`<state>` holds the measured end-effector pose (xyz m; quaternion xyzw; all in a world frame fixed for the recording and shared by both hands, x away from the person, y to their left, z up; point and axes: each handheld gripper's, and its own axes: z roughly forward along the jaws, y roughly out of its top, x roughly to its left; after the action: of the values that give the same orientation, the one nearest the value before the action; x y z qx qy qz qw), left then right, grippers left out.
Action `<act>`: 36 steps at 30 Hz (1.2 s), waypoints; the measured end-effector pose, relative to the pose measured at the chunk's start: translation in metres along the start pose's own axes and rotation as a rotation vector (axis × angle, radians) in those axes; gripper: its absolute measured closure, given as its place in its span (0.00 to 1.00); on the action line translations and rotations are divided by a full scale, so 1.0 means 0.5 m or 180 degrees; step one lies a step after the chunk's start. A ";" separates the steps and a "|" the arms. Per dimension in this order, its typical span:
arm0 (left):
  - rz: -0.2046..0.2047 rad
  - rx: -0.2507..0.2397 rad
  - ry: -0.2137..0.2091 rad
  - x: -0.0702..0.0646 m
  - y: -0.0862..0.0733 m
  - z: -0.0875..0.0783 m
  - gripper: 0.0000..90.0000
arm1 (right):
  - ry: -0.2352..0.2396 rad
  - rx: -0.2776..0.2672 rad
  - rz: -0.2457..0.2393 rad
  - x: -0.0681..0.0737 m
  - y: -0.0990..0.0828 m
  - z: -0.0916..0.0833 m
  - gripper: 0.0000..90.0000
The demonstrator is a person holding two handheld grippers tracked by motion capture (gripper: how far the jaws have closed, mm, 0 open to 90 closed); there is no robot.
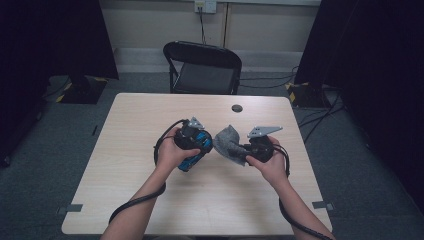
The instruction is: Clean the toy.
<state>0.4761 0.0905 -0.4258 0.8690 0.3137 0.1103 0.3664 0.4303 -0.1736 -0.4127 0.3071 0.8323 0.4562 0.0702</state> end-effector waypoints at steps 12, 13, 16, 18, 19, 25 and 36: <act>0.0056 -0.0174 -0.0079 -0.005 0.025 -0.045 0.28 | -0.0286 0.0071 0.0199 -0.044 -0.034 -0.004 0.79; 0.0051 -0.0179 -0.0109 -0.009 0.027 -0.045 0.28 | -0.0296 0.0057 0.0212 -0.046 -0.031 -0.003 0.79; 0.0101 -0.0166 -0.0152 -0.022 0.036 -0.037 0.28 | -0.0297 0.0013 0.0216 -0.045 -0.021 0.000 0.79; 0.0118 -0.0149 -0.0194 -0.027 0.040 -0.031 0.28 | -0.0278 -0.0015 0.0196 -0.042 -0.015 0.002 0.79; 0.0110 -0.0134 -0.0209 -0.029 0.041 -0.027 0.28 | -0.0256 -0.0040 0.0180 -0.039 -0.011 0.003 0.79; 0.0104 -0.0121 -0.0238 -0.033 0.046 -0.014 0.28 | -0.0127 -0.0054 0.0072 -0.019 0.000 0.011 0.79; 0.0040 -0.0074 -0.0246 -0.029 0.049 -0.004 0.28 | 0.0027 -0.0058 0.0017 -0.001 -0.010 0.034 0.79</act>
<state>0.4753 0.0697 -0.4065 0.8703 0.2926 0.0827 0.3876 0.4352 -0.1639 -0.4265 0.3067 0.8276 0.4652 0.0683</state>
